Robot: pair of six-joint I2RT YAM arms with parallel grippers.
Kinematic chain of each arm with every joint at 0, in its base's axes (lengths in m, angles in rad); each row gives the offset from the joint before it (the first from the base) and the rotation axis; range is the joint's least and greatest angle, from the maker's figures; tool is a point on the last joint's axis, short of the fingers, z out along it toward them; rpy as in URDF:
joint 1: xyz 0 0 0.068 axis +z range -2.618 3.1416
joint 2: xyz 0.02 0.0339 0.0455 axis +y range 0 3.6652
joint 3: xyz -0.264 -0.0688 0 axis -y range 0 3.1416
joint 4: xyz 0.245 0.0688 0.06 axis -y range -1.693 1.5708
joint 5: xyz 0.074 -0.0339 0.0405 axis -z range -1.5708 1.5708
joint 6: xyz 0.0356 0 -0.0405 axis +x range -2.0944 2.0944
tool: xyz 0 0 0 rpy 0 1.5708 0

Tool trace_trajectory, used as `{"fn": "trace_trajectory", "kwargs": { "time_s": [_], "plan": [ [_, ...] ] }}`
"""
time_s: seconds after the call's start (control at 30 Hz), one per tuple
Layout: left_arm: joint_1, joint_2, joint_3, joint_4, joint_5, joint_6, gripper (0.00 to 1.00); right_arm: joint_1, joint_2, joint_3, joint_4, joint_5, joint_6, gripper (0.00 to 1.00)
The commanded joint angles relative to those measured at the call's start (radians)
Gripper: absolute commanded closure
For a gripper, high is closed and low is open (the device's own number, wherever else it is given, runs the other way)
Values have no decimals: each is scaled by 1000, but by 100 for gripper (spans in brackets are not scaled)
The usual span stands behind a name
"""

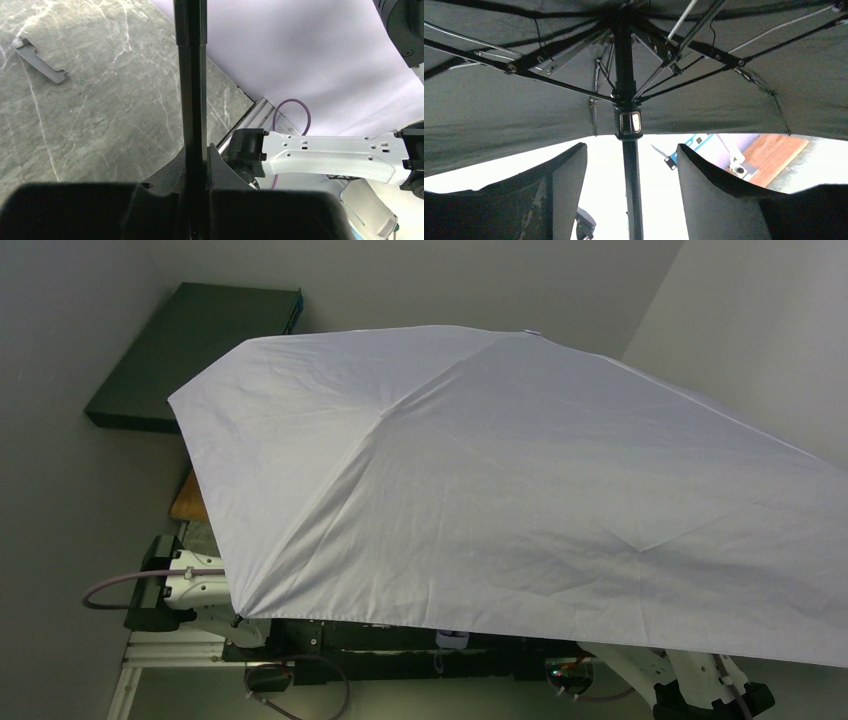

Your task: Open the umbrella

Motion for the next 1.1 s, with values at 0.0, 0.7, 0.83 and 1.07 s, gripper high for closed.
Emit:
{"fn": "trace_trajectory", "kwargs": {
  "time_s": [0.0, 0.7, 0.83, 1.07],
  "plan": [
    [-1, -9, 24, 69, -7, 12, 100, 0, -8, 38, -50, -46, -33, 32],
    [-1, -70, 39, 5, 10, 75, 100, 0, 9, 7, -276, -358, -192, 33],
    [-1, -58, 49, 17, 12, 76, 100, 1, 10, 5, -280, -364, -196, 54],
    [-1, -57, 36, 58, 11, 55, 100, 1, -5, -11, -284, -350, -189, 100]
  ]
}}
